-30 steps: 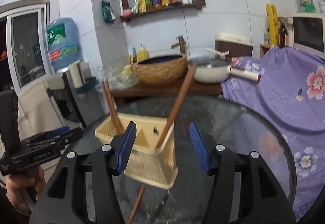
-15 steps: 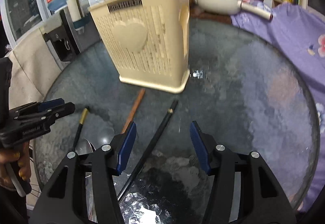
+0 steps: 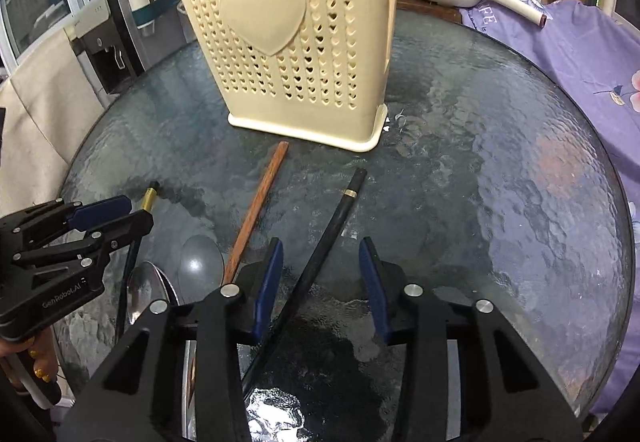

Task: Organize utensils
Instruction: 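Grasp the gold-banded chopstick with the left tool while the right tool grasps the black chopstick, then lift both held chopsticks and carry them over the cream holder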

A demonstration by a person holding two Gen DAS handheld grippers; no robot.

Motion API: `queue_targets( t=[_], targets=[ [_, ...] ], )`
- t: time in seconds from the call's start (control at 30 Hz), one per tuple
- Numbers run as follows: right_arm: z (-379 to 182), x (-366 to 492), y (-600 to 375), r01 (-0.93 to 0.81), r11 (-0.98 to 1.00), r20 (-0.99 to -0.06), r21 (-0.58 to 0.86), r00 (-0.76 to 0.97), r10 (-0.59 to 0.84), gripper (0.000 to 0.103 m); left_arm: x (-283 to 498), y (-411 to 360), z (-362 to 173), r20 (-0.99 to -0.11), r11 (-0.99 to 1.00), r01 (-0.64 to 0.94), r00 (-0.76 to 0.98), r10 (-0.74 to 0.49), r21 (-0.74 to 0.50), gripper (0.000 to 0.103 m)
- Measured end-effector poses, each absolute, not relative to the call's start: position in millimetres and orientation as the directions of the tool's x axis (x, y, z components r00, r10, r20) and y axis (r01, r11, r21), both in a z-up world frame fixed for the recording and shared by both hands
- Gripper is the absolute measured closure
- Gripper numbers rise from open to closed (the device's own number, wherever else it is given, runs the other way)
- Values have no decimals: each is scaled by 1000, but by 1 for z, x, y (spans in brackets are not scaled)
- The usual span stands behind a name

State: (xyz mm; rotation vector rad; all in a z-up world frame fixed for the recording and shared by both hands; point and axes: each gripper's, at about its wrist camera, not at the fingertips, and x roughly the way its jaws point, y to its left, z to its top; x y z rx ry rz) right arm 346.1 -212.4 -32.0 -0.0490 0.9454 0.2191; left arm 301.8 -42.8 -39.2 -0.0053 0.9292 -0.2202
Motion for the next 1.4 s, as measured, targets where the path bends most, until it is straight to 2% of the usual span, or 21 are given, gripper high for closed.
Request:
queue_targets(
  t=[0.07,0.2,0.4,1.0,1.4],
  targets=[
    [-33,347,-211,-208,977,-808,43,568,156,66,302,-46,-39,-795,978,192,580,-177,-78,78],
    [-34,350,-209,-218,976,-809,14,571,140,68,303,-51,-40,-796,978,204,586,-156,-41,81],
    [-33,360,-211,-215,976,-813,23,564,143,77,308,-50,-40,-798,977,206,580,-164,-51,90],
    [-32,380,-204,-214,976,-820,27,554,144,94,319,-66,-40,-797,971,222,570,-200,-85,94],
    [-30,377,-221,-215,963,-791,163,556,258,95,330,-63,-38,-789,962,227,558,-256,-151,96]
  ],
)
